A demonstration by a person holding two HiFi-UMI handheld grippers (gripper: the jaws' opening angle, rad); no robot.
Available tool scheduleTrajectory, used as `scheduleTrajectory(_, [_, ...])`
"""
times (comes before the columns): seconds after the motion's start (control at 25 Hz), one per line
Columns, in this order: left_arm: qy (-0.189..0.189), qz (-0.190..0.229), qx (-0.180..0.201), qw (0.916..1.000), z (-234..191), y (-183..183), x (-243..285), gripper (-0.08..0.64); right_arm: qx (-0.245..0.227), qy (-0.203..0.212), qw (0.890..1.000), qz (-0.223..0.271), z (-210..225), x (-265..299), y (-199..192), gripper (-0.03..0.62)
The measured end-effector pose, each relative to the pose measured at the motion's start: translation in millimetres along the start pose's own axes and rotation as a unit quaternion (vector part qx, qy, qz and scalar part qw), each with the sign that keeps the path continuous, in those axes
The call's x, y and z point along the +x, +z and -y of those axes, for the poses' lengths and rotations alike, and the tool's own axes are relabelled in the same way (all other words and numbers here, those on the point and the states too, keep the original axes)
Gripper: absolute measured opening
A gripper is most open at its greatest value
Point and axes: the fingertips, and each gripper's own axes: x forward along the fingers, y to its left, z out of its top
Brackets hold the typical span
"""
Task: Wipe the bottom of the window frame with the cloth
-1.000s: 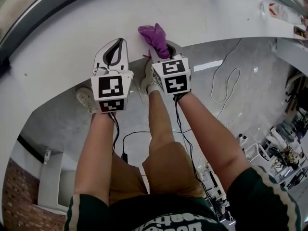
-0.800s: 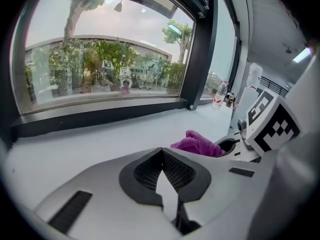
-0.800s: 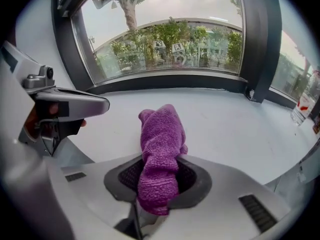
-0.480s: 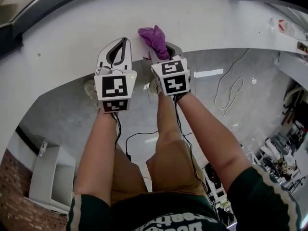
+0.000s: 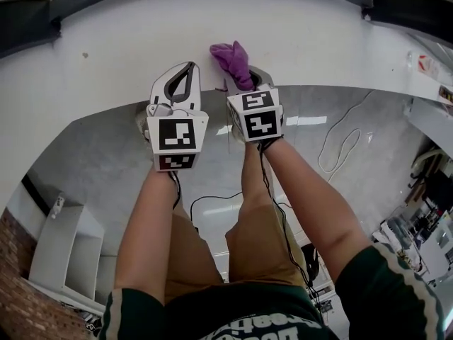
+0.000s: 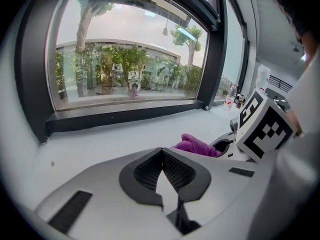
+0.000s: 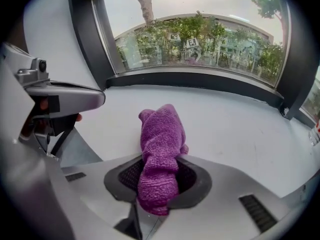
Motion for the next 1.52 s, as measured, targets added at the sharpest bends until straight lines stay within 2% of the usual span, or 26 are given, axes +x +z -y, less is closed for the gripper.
scheduleTrajectory(0.8, [0.070, 0.013, -0.062, 0.9955, -123, -47, -75, 0.009, -0.067, 0.050, 0.996, -0.005, -148, 47, 37, 0.117])
scheduleTrajectory(1.24, [0.121, 0.009, -0.094, 0.9882, -190, -79, -120, 0.009, -0.097, 0.109, 0.989, -0.005, -244, 75, 61, 0.117])
scheduleTrajectory(1.52, [0.148, 0.011, -0.118, 0.9818, -222, -91, -139, 0.009, -0.104, 0.141, 0.985, -0.013, -287, 88, 72, 0.117])
